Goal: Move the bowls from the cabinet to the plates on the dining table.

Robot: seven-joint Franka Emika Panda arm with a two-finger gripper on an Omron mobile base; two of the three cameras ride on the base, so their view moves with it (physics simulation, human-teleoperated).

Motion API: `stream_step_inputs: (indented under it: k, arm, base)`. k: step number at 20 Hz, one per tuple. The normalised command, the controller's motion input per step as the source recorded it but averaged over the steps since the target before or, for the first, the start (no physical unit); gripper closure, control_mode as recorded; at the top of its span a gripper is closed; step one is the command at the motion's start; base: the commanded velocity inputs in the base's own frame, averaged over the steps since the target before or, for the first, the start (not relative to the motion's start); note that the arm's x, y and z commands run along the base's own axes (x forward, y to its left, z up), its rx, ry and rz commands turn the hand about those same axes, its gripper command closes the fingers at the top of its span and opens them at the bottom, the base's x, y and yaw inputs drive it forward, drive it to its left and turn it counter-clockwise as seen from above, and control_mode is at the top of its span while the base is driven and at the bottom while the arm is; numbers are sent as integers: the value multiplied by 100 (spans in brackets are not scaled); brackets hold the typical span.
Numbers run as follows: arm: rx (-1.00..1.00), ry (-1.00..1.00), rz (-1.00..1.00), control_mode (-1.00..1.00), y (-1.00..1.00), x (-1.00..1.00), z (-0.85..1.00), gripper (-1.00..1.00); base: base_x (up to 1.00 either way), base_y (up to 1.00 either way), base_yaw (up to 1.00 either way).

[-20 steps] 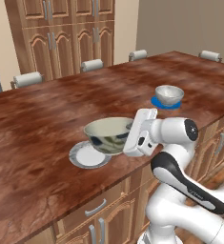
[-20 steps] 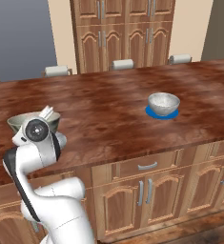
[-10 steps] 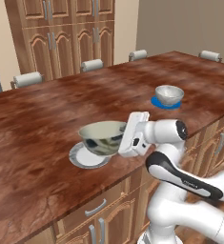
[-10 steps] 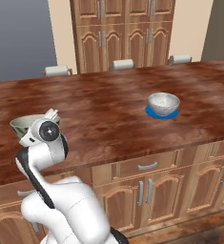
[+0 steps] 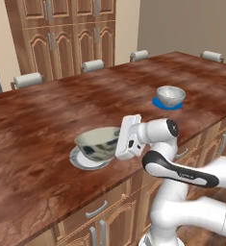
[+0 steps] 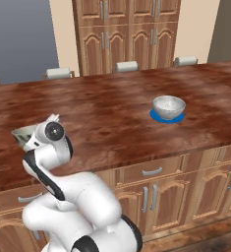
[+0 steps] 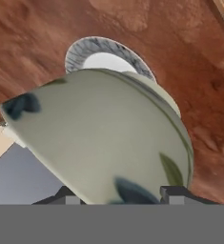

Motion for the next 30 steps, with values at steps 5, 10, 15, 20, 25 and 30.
stream_step_inputs:
  k: [5, 10, 15, 20, 25, 30]
  arm:
    - [-24, -27, 32, -100, -3, 46, -67, 100]
    - [-24, -28, 32, -100, -9, 53, -67, 100]
    - [-20, -31, 32, -100, -22, 49, -55, 100]
    - [-12, -32, 32, -100, -34, 46, -33, 100]
    - [-11, -29, 32, -100, -33, 43, -46, 100]
    - [-11, -26, 32, -100, -26, 44, -55, -100]
  base:
    - [0, 0, 0]
    - [0, 0, 0]
    - [0, 0, 0]
    - [0, 0, 0]
    - [0, 0, 0]
    - [0, 0, 0]
